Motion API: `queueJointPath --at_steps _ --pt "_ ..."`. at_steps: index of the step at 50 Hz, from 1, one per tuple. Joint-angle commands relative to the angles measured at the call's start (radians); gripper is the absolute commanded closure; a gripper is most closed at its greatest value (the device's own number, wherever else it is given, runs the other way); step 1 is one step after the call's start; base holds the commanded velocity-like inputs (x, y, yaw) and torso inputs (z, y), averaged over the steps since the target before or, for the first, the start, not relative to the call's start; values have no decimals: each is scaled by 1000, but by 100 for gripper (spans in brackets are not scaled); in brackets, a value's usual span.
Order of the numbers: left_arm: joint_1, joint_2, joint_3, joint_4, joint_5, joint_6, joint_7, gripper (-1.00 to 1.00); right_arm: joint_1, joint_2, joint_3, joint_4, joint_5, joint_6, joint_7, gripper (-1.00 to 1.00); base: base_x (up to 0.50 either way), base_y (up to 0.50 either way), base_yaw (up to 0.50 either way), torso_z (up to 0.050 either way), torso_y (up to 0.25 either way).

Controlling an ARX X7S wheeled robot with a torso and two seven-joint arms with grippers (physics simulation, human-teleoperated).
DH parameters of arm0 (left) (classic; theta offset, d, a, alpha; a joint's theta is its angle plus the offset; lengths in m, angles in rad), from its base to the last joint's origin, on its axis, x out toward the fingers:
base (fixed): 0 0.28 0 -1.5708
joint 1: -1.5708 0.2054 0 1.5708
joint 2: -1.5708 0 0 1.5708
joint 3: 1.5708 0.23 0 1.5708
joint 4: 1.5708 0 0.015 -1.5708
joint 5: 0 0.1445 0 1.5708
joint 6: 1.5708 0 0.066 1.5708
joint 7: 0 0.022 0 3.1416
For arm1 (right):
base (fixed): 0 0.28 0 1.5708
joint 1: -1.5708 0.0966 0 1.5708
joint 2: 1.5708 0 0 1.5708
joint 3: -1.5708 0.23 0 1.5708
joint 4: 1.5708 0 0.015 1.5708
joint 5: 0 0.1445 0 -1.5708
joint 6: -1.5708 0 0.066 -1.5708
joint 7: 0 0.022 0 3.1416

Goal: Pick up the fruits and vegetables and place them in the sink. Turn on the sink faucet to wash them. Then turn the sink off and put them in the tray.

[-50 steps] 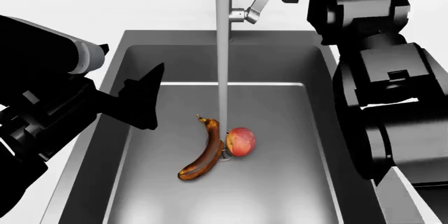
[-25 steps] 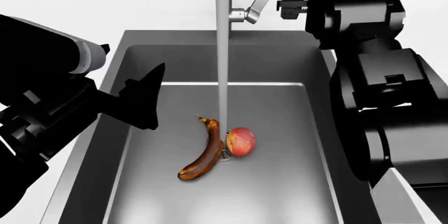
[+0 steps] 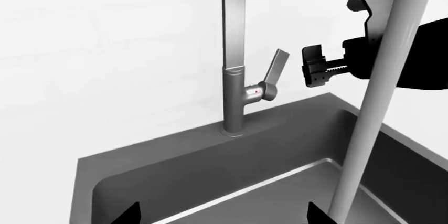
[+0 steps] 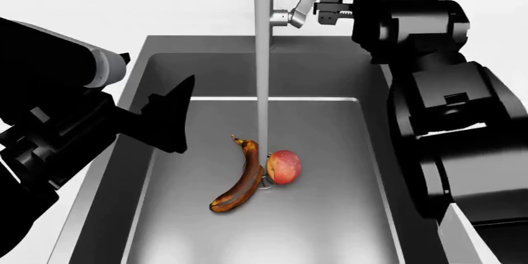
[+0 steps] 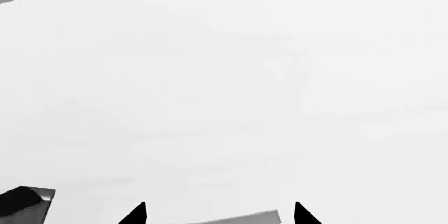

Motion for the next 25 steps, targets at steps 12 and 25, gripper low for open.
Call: queueJointPath --at_steps 12,25 --pt "-9 -5 0 4 -20 4 -12 -100 20 0 -418 0 415 -35 -59 -100 0 0 0 0 0" --pt "-9 -5 3 4 -19 4 -12 -100 53 -1 -818 0 782 -130 -116 -100 0 0 0 0 0"
